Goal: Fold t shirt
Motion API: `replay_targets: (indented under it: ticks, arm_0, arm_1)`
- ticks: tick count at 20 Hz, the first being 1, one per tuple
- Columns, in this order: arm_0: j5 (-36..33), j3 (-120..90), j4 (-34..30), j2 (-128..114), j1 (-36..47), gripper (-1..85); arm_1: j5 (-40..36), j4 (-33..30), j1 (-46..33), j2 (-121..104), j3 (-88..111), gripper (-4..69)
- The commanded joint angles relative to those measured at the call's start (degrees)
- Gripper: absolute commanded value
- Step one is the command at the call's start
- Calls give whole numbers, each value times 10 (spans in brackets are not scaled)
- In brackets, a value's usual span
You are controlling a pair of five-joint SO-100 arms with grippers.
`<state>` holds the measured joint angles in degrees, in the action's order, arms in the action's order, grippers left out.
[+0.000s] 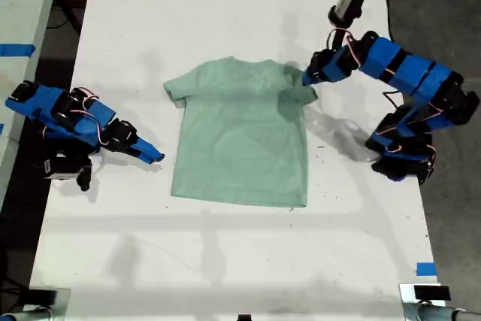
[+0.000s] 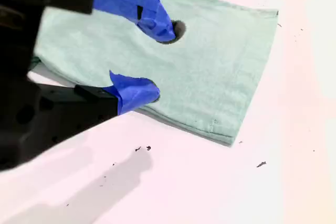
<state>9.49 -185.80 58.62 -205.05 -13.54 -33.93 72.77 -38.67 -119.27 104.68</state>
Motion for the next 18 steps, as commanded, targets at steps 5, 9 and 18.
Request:
replay_targets:
  ticks: [5,9,18]
  arm_0:
    - [-4,-26,2,1,-3,151]
    - [-4,-26,2,1,-3,151]
    - [-4,-26,2,1,-3,151]
  arm_1:
    - [-66,-44,198,347,-368,10]
    - [-20,-15,237,566,-481,101]
    - [-42,122,180,267,-424,309]
